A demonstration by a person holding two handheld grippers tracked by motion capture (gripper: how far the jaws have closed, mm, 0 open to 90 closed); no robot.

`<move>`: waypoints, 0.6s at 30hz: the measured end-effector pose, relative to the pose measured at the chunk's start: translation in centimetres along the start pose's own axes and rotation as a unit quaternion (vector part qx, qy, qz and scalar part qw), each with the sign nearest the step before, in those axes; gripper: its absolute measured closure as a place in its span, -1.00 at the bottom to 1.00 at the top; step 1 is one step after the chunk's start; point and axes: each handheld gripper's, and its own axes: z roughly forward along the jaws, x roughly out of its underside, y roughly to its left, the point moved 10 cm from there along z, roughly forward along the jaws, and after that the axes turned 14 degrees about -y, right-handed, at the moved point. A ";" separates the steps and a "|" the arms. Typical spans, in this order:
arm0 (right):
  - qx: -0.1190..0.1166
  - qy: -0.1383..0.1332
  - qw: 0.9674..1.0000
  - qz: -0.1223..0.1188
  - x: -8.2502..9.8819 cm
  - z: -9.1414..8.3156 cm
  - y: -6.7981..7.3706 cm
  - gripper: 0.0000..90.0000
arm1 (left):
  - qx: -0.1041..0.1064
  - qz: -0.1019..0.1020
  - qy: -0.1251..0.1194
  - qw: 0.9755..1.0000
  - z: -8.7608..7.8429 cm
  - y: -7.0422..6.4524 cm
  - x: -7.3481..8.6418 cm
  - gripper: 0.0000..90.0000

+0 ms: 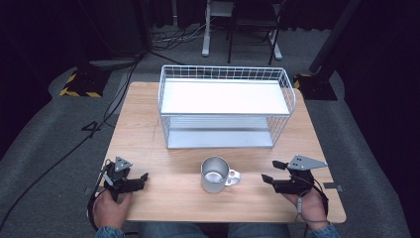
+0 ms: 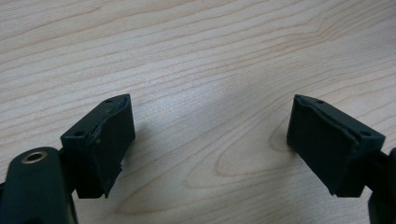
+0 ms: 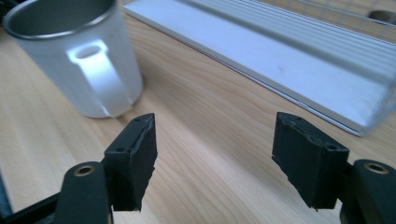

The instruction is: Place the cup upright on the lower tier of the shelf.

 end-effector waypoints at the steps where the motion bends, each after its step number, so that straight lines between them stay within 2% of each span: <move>1: 0.000 0.000 1.000 0.000 0.0 0.0 0.0 -0.31 | 0.000 0.000 0.000 1.000 0.0 0.0 0.0 -0.66; 8: -0.055 -0.001 0.998 0.001 -0.6 2.0 2.7 -0.31 | 0.000 0.000 0.000 1.000 0.0 0.0 0.0 -0.66; 18: -0.101 0.004 0.995 -0.006 -1.2 4.0 5.2 -0.33 | 0.000 0.000 0.000 1.000 0.0 0.0 0.0 -0.66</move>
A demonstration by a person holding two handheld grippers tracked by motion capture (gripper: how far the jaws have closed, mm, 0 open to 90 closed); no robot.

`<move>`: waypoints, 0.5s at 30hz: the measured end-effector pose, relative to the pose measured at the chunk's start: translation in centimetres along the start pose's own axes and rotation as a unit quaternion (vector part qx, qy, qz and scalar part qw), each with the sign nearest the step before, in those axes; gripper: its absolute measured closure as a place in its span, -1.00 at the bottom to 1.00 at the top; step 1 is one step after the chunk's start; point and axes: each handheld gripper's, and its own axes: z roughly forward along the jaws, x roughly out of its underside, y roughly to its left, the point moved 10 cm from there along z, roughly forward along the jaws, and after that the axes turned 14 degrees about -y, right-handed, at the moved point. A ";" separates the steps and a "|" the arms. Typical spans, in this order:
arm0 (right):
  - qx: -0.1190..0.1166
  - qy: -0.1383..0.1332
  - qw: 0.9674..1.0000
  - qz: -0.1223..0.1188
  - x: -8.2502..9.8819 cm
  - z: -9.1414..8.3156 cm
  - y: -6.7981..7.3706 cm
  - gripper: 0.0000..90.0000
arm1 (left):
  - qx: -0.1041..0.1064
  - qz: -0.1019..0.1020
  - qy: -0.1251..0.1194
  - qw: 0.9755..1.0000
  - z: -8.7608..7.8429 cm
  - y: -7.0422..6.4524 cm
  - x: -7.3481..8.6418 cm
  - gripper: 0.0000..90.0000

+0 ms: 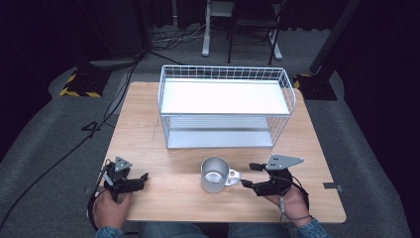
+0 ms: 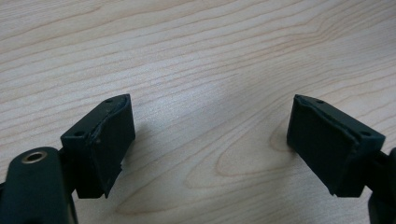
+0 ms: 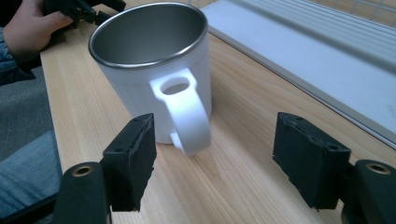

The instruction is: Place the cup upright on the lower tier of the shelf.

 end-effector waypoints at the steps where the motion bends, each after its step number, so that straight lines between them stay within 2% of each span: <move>1: 0.000 0.000 1.000 0.000 0.0 0.0 0.0 -0.33 | 0.000 0.000 0.000 1.000 0.0 0.0 0.0 -0.66; 6: -0.023 0.009 1.000 -0.003 0.2 1.2 0.7 -0.33 | 0.001 0.000 0.000 1.000 0.0 0.0 0.0 -0.66; 9: -0.028 0.012 1.000 -0.005 0.2 1.5 0.9 -0.33 | 0.000 0.000 0.000 1.000 0.0 0.0 0.0 -0.66; 15: -0.040 0.028 0.999 -0.009 0.7 2.5 1.0 -0.19 | 0.000 0.000 0.000 1.000 0.0 0.0 0.0 -0.66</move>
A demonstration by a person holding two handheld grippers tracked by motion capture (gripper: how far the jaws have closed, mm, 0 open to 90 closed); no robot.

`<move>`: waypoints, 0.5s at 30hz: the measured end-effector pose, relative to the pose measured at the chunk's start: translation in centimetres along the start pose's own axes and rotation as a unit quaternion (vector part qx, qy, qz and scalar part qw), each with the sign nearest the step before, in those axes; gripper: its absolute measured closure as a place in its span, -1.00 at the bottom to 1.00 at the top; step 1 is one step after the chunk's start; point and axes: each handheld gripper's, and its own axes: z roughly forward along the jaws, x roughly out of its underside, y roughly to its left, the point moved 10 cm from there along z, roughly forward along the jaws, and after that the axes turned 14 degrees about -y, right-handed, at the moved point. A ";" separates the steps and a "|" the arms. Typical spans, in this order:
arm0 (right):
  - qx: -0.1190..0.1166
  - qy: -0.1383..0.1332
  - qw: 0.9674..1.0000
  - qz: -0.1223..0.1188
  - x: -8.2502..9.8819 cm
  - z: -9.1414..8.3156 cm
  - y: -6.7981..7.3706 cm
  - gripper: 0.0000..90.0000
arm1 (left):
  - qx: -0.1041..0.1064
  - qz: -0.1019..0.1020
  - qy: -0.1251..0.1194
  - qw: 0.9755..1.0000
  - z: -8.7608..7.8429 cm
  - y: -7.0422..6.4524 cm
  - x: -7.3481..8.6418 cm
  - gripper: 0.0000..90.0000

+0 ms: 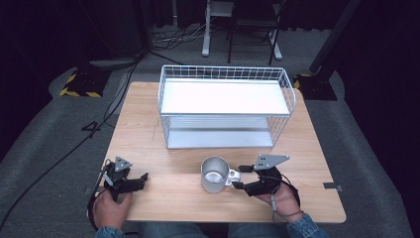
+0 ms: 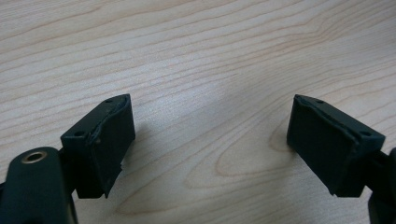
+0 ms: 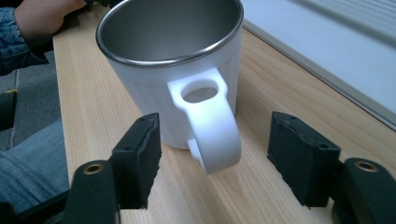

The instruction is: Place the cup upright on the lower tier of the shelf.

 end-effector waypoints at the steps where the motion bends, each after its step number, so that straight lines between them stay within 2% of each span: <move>1: -0.006 0.003 1.000 -0.001 0.1 0.3 0.0 -0.09 | 0.000 0.000 0.000 1.000 0.0 0.0 0.0 -0.66; 2: -0.006 0.003 1.000 -0.001 0.1 0.3 0.0 -0.09 | 0.000 0.000 0.000 1.000 0.0 0.0 0.0 -0.66; 3: -0.011 0.008 1.000 -0.005 0.1 0.5 0.0 0.06 | 0.001 0.000 0.001 1.000 0.0 0.0 0.0 -0.66; 4: -0.011 0.008 1.000 -0.005 0.1 0.5 0.0 0.06 | 0.001 0.000 0.001 1.000 0.0 0.0 0.0 -0.66; 7: -0.020 0.018 0.999 -0.023 0.2 0.9 0.1 0.24 | 0.000 0.000 0.000 1.000 0.0 0.0 0.0 -0.66; 11: -0.027 0.022 0.999 -0.039 0.0 1.0 0.2 0.37 | 0.000 0.000 0.000 1.000 0.0 0.0 0.0 -0.66; 15: -0.023 0.023 0.998 -0.049 -0.1 1.0 0.2 0.46 | 0.000 0.000 0.000 1.000 0.0 0.0 0.0 -0.65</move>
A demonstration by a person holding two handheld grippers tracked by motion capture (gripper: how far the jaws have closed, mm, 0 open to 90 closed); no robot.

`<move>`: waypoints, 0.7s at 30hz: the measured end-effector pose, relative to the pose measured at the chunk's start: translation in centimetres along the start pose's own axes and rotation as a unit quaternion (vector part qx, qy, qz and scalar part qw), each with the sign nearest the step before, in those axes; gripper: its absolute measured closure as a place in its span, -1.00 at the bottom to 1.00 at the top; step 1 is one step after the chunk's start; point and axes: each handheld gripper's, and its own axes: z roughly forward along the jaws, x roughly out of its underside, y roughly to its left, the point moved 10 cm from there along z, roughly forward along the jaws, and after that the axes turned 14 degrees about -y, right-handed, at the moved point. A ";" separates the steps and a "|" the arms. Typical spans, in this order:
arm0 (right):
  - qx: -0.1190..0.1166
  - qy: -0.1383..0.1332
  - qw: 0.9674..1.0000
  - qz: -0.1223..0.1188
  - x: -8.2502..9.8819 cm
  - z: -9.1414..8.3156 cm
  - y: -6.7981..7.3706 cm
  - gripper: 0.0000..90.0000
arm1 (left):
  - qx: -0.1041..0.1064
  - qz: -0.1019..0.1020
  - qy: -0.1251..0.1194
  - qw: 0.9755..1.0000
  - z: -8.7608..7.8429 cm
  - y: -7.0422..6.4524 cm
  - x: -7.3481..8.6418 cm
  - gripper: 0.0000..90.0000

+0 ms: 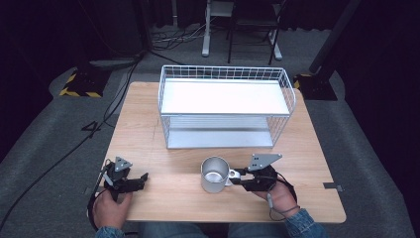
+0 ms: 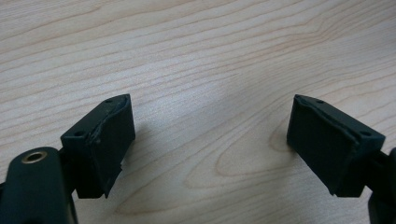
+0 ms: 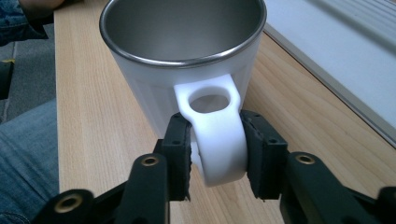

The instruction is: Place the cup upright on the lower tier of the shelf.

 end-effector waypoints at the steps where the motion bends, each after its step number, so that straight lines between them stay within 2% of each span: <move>1: 0.001 -0.001 1.000 -0.004 0.0 0.0 -0.1 0.47 | 0.000 0.000 0.000 1.000 0.0 0.0 0.0 -0.65; 12: -0.001 -0.004 1.000 -0.027 -0.3 0.0 0.5 0.58 | 0.000 -0.001 0.000 1.000 0.0 0.0 0.0 -0.66; 21: 0.016 -0.021 0.999 -0.038 -1.2 -0.2 0.5 0.59 | 0.000 0.000 0.000 1.000 0.0 0.0 0.0 -0.65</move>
